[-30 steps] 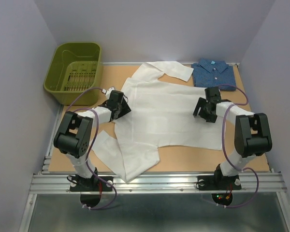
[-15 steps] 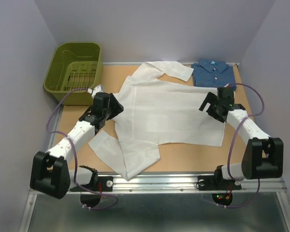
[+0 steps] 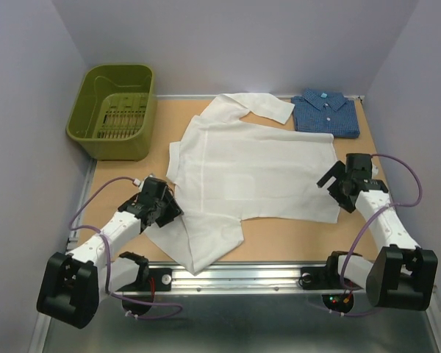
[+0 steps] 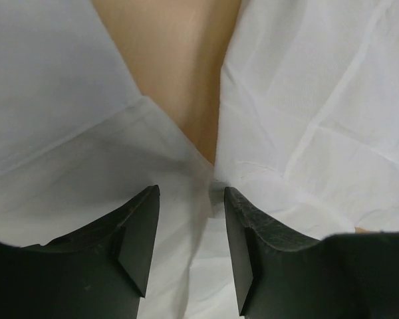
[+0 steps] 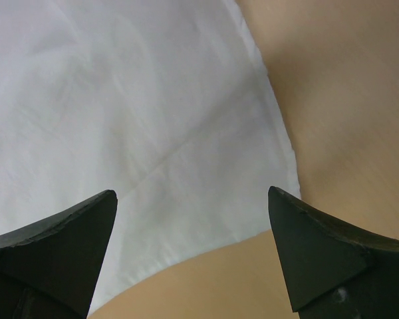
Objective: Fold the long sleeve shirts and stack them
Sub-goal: Fold the shirt
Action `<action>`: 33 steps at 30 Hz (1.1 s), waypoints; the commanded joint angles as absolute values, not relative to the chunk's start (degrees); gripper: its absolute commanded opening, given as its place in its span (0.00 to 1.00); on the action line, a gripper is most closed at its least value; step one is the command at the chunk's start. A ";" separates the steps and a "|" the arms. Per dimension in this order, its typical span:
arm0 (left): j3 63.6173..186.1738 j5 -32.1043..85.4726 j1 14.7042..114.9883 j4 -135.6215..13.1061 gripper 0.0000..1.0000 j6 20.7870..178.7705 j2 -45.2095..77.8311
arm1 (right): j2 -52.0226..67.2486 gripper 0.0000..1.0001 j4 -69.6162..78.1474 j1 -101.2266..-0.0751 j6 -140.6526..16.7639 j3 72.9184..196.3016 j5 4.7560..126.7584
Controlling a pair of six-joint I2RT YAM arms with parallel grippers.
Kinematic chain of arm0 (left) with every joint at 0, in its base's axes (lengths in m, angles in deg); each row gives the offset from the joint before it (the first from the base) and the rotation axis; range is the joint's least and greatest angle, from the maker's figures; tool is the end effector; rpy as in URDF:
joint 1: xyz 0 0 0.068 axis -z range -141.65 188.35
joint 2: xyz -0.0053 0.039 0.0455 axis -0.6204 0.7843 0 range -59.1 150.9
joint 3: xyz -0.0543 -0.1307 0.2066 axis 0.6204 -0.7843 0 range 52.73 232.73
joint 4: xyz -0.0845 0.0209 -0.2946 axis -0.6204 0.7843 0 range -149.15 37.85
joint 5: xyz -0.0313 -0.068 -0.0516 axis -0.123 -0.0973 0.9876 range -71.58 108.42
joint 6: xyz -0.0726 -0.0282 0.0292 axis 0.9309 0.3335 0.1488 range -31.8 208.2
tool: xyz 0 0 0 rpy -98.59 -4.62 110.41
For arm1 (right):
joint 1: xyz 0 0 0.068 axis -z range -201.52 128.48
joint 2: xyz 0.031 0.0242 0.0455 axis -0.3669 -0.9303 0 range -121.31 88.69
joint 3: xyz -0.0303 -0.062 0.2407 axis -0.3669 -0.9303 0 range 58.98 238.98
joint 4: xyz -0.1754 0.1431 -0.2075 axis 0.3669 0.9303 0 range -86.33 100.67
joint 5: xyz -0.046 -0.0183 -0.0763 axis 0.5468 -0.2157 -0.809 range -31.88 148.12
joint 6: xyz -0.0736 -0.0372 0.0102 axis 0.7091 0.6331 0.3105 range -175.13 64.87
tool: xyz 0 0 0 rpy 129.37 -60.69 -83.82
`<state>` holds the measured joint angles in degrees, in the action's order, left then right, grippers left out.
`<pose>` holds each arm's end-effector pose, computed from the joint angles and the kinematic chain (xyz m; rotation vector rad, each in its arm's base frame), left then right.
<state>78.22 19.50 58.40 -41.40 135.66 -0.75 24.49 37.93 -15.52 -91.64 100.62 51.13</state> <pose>0.2491 -0.0925 0.0964 -0.5911 2.4603 -0.5231 0.2865 -0.0390 0.1510 0.9683 2.3612 0.0497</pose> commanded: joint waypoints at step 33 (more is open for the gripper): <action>80.68 29.32 63.31 -49.74 0.14 134.34 2.60 | 21.28 0.85 44.37 -12.03 -109.44 91.50 41.16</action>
